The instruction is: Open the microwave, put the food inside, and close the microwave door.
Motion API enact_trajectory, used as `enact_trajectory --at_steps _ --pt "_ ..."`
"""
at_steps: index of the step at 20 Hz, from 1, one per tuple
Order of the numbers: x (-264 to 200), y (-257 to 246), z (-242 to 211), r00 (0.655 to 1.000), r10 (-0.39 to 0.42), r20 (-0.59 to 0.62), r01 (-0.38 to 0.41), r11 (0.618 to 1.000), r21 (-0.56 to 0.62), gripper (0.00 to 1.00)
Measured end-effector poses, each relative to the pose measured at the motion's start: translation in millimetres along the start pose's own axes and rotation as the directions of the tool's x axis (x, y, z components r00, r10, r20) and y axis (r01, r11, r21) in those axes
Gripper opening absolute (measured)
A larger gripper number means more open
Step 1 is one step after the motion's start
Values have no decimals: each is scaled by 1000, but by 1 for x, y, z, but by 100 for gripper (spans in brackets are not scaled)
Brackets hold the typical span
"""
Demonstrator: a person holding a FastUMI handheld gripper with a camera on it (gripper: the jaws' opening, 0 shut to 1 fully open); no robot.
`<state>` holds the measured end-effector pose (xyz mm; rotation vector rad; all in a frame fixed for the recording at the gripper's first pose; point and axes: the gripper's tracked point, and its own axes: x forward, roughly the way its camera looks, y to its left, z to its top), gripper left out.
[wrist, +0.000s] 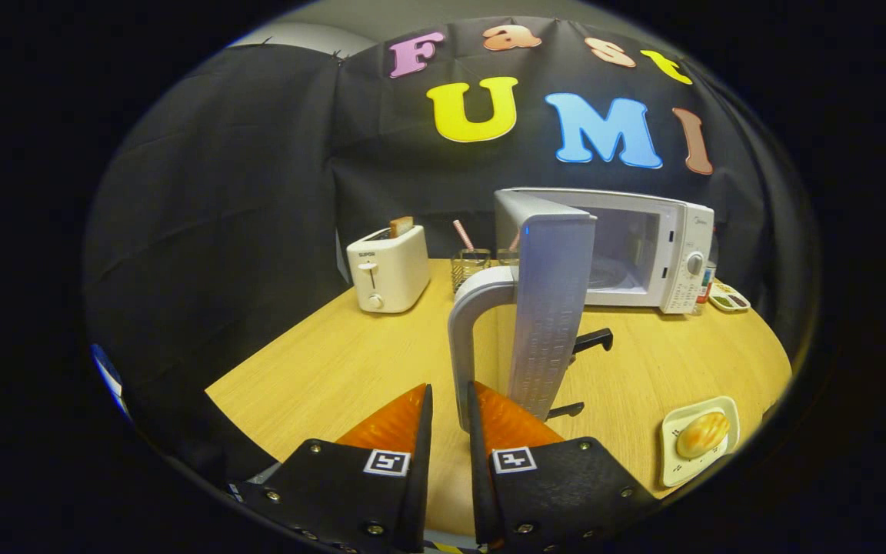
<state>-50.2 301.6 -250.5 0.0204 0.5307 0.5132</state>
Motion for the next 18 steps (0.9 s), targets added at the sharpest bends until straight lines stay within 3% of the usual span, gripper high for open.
enact_trajectory --at_steps 9,10,14,18 --pt "-75 10 65 978 118 174 -121 993 7 27" --pt "-86 5 74 971 118 208 -124 992 16 32" --pt "-111 -39 94 959 49 278 -54 998 10 98" --pt "-114 -101 82 960 -70 270 70 998 11 99"
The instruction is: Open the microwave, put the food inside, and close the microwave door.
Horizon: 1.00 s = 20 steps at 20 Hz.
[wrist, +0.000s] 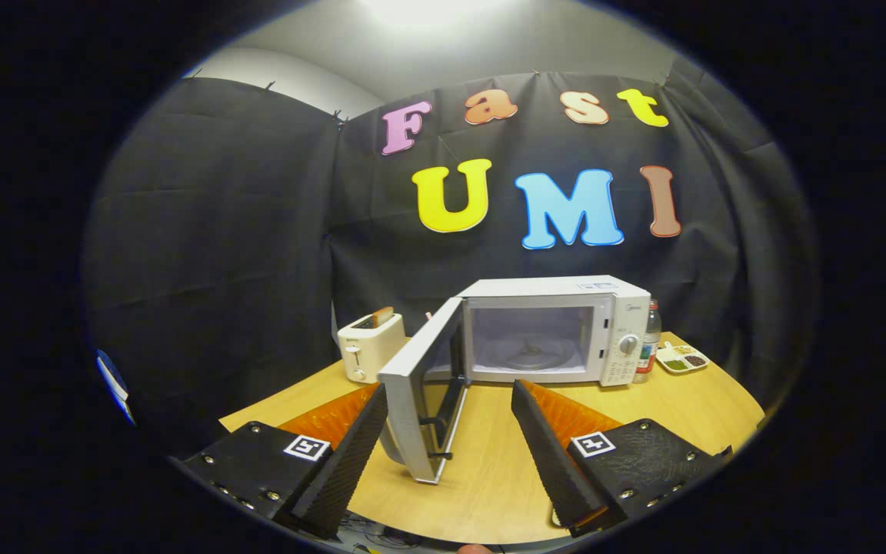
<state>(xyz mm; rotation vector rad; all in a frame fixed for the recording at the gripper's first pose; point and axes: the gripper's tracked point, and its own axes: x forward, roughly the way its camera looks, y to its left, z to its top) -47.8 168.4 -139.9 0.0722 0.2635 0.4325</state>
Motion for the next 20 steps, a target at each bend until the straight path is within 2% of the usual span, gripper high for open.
enact_trajectory --at_steps 7,13,20 --pt "-2 -85 -44 987 -135 -81 135 991 -10 99" --pt "8 -144 -101 958 -215 -188 220 976 4 99" --pt "20 -184 -174 906 -234 -353 263 964 35 99"
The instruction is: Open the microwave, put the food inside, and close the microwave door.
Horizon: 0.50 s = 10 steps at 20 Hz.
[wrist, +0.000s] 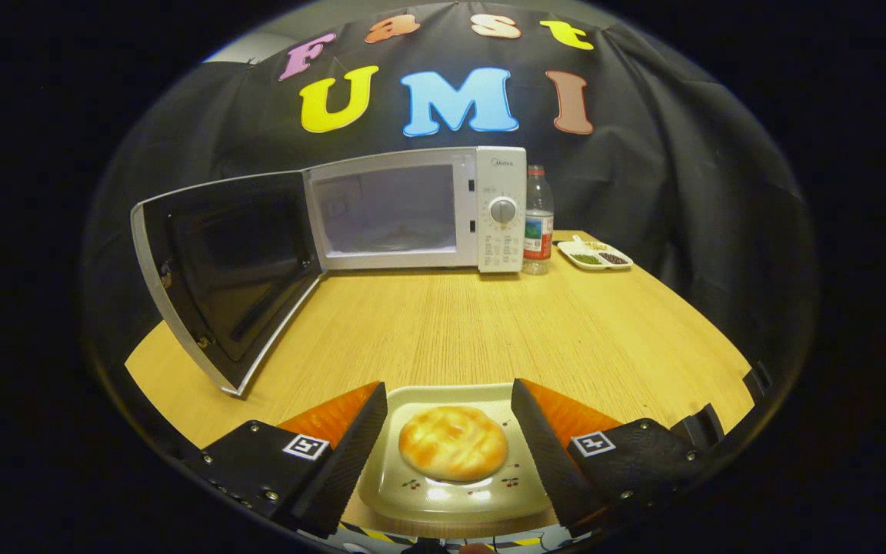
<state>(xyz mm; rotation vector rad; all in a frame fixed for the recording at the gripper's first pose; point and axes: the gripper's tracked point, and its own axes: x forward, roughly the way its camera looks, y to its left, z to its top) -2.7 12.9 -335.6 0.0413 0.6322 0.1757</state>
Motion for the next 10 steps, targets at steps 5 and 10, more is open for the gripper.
enact_trajectory --at_steps 5,10 --pt "10 -1 -31 995 3 -99 -2 1000 4 99" --pt "13 -1 -42 990 -1 -142 1 1000 1 98"
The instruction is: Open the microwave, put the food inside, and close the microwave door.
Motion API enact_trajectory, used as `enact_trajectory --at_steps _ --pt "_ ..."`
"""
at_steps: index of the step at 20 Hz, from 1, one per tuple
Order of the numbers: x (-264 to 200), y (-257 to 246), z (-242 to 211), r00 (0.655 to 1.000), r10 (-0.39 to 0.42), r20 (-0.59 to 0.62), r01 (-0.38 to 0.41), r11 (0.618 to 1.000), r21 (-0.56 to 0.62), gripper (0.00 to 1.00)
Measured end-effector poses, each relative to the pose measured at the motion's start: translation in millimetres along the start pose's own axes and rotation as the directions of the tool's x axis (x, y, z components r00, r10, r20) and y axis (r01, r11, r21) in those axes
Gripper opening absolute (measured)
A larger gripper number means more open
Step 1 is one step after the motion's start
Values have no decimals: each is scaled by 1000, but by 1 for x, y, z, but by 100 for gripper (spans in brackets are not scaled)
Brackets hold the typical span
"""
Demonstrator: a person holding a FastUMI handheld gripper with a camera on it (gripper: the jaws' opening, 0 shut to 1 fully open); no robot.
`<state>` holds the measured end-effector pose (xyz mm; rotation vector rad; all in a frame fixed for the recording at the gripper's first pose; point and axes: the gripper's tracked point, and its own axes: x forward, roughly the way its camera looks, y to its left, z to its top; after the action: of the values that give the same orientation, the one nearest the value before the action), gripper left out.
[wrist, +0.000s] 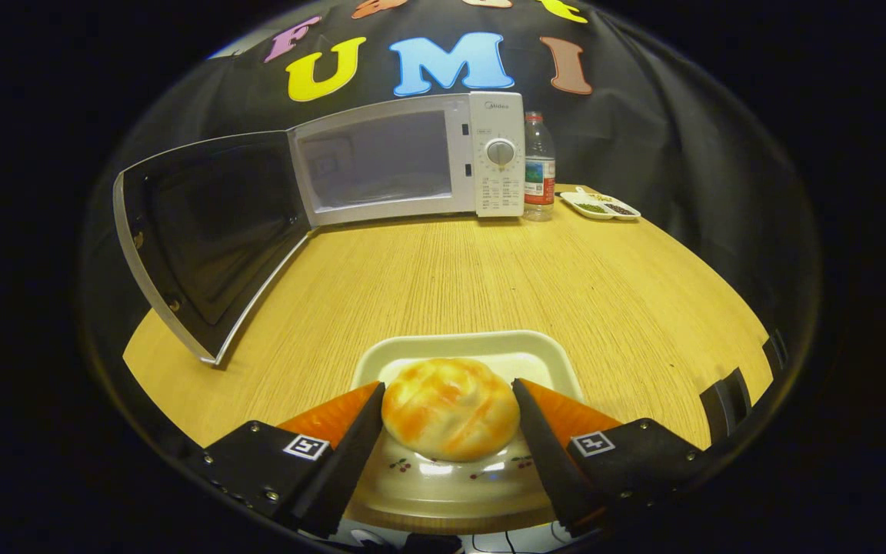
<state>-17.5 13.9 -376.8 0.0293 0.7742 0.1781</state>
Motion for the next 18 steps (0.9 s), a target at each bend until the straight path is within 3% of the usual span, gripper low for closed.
enact_trajectory --at_steps 1,4,8,18 --pt "0 1 2 1000 4 0 -4 1000 -8 97" --pt "2 -1 3 1000 7 -11 -7 1000 -11 79" --pt "-2 4 25 999 28 28 -29 1000 7 79" --pt "15 37 131 974 134 181 -150 986 79 79"
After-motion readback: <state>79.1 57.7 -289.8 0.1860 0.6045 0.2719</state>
